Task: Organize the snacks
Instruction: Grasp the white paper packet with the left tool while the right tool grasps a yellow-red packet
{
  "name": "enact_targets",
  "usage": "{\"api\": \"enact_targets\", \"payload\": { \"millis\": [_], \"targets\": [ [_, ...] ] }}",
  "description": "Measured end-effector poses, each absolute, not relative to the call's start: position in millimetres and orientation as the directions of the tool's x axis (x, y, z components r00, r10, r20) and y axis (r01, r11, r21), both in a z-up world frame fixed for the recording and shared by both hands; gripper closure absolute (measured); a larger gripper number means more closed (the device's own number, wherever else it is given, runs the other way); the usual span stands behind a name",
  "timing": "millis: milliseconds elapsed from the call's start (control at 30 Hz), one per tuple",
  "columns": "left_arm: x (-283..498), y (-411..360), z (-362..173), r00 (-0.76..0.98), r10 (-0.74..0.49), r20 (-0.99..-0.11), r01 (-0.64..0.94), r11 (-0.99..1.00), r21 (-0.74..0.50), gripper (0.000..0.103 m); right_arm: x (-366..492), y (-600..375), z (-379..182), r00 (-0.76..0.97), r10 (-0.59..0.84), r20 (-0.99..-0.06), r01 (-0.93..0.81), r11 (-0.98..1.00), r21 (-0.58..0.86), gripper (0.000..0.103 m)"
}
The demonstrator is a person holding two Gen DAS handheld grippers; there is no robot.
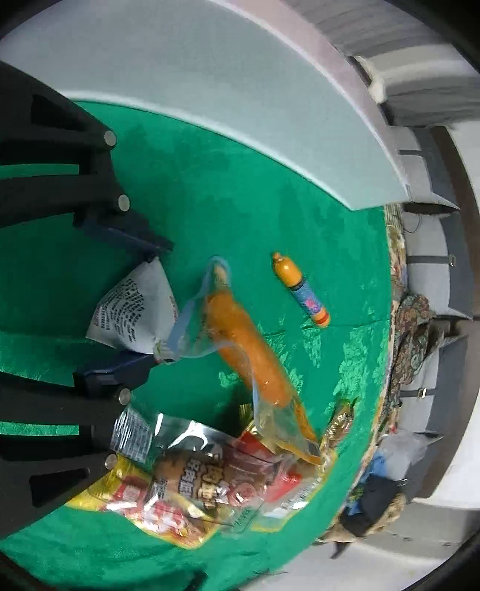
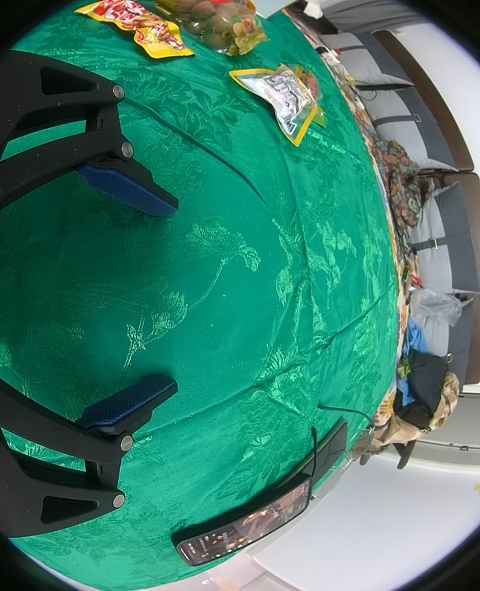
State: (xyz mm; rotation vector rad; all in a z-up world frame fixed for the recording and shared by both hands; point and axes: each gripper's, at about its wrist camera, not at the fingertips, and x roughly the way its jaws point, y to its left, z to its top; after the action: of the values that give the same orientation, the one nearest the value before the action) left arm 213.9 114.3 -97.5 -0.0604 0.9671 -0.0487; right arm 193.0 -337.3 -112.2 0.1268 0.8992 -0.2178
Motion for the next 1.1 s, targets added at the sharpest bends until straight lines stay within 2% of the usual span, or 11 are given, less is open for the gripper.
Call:
{"api": "enact_targets", "payload": {
  "millis": [33,200,367,467,533,600,700,900,1000,1100],
  "targets": [
    [209,118,-96,0.575,-0.085,-0.814,0.001,0.995,-0.102,0.065,193,-337,-112,0.602,-0.135,-0.787,0.241,0.970,0.018,0.012],
    [166,136,-96,0.597,-0.133,-0.791,-0.079,0.972,-0.222,0.065,193,-338,-112,0.602,-0.134,-0.787,0.241,0.970,0.019,0.012],
    [141,140,-96,0.622,-0.176,-0.763,-0.072,0.957,-0.280,0.064,195,-336,-113,0.600,-0.136,-0.789,0.238,0.971,0.013,0.011],
    [139,147,-95,0.637,-0.187,-0.748,-0.077,0.950,-0.303,0.064,194,-325,-108,0.532,-0.125,-0.838,0.237,0.971,0.006,0.013],
    [140,152,-98,0.638,-0.200,-0.744,-0.085,0.941,-0.327,0.064,183,-297,-97,0.518,-0.036,-0.854,0.213,0.973,0.088,0.013],
    [142,157,-100,0.639,-0.213,-0.740,-0.092,0.933,-0.347,0.064,175,-247,-88,0.501,0.143,-0.853,0.134,0.961,0.240,0.014],
    [141,161,-98,0.647,-0.209,-0.733,-0.092,0.933,-0.347,0.064,179,-175,-83,0.448,0.264,-0.855,0.082,0.939,0.333,0.015],
    [135,170,-96,0.659,-0.212,-0.721,-0.100,0.926,-0.364,0.064,213,-105,-92,0.413,0.188,-0.891,0.187,0.940,0.285,0.013],
    [136,171,-95,0.662,-0.215,-0.718,-0.100,0.924,-0.368,0.064,220,-74,-92,0.412,0.111,-0.904,0.082,0.984,0.158,0.014],
    [136,169,-94,0.662,-0.221,-0.717,-0.086,0.927,-0.365,0.064,208,-69,-96,0.433,0.090,-0.897,-0.061,0.996,0.070,0.023]
  ]
}}
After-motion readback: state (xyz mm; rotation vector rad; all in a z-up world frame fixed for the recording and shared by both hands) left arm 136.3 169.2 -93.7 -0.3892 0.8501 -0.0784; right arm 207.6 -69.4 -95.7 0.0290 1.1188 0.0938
